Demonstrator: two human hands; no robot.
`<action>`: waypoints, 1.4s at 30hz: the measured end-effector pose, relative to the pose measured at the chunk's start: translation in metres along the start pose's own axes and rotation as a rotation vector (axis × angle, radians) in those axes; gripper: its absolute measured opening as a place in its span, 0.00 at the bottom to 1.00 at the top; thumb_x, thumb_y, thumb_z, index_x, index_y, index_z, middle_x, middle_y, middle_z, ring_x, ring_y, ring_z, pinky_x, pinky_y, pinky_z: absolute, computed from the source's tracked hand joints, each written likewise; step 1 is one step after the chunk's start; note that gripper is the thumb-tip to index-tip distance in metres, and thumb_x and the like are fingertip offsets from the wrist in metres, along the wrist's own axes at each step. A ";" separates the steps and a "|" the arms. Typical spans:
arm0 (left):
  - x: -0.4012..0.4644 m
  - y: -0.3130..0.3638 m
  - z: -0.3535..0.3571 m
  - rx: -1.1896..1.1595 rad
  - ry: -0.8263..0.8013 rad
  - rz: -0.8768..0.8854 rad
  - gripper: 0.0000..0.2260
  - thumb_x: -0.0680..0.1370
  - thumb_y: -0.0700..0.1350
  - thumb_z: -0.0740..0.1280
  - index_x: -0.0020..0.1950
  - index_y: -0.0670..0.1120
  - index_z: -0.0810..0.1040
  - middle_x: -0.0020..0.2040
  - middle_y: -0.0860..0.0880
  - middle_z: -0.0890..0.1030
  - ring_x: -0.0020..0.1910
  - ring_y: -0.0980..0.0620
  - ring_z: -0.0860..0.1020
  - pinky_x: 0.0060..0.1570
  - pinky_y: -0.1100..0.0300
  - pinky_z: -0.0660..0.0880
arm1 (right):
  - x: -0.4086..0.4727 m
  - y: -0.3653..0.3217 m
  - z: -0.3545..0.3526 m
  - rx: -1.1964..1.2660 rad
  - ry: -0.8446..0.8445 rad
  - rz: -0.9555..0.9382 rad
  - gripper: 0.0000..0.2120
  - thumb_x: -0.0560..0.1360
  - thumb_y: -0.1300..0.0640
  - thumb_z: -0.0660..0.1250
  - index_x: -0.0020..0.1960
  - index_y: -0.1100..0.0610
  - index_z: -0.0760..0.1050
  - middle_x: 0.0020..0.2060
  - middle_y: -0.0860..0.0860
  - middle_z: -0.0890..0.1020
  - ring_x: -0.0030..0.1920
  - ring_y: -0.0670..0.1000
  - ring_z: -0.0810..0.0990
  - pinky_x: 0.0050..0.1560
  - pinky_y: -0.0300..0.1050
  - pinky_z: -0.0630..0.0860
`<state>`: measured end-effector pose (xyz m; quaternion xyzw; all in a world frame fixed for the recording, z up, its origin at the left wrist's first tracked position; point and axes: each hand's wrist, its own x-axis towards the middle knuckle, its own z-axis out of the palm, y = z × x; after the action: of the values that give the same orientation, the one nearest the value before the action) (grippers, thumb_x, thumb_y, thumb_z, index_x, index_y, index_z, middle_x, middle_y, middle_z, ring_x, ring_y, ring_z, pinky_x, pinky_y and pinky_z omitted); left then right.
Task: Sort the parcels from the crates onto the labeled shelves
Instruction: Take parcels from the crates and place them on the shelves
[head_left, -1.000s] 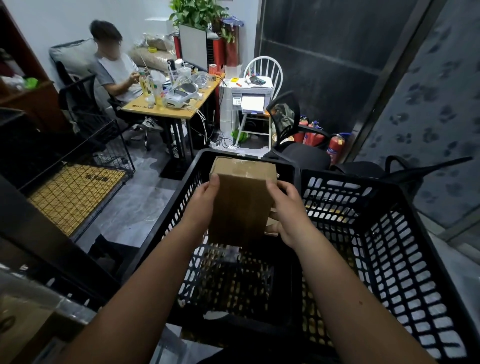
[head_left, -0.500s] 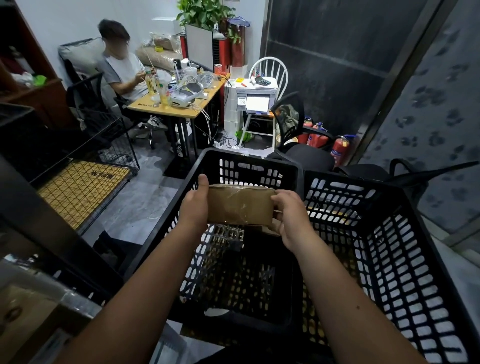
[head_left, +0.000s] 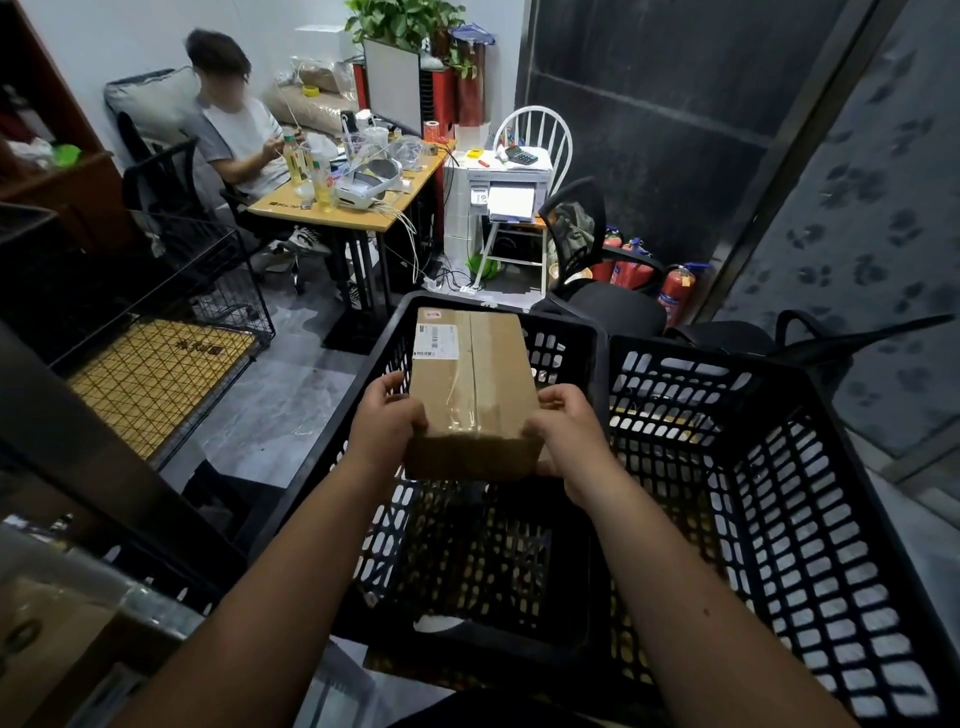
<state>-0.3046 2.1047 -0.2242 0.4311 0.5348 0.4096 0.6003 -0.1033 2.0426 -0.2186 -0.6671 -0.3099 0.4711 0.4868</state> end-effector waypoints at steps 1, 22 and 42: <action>0.000 0.000 -0.001 0.008 -0.006 0.006 0.32 0.73 0.29 0.62 0.76 0.46 0.69 0.56 0.44 0.76 0.43 0.48 0.76 0.32 0.58 0.74 | -0.001 0.000 0.001 -0.045 -0.017 -0.012 0.22 0.69 0.64 0.69 0.60 0.48 0.73 0.58 0.52 0.78 0.56 0.57 0.81 0.54 0.70 0.82; 0.003 0.004 -0.008 0.066 -0.136 0.220 0.33 0.71 0.22 0.65 0.68 0.51 0.74 0.65 0.47 0.77 0.64 0.44 0.78 0.40 0.47 0.84 | -0.005 0.010 -0.005 -0.231 -0.084 -0.312 0.42 0.73 0.56 0.79 0.77 0.30 0.63 0.72 0.44 0.63 0.66 0.45 0.72 0.63 0.40 0.77; -0.034 0.029 -0.015 0.746 0.245 0.553 0.24 0.75 0.46 0.79 0.69 0.50 0.79 0.65 0.52 0.82 0.66 0.54 0.77 0.65 0.55 0.74 | -0.006 0.000 -0.035 -0.328 -0.152 -0.548 0.47 0.69 0.53 0.83 0.69 0.17 0.60 0.72 0.47 0.63 0.73 0.53 0.67 0.76 0.56 0.68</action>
<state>-0.3234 2.0821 -0.1879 0.6919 0.5773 0.3817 0.2057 -0.0731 2.0253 -0.2134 -0.5914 -0.5851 0.3148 0.4568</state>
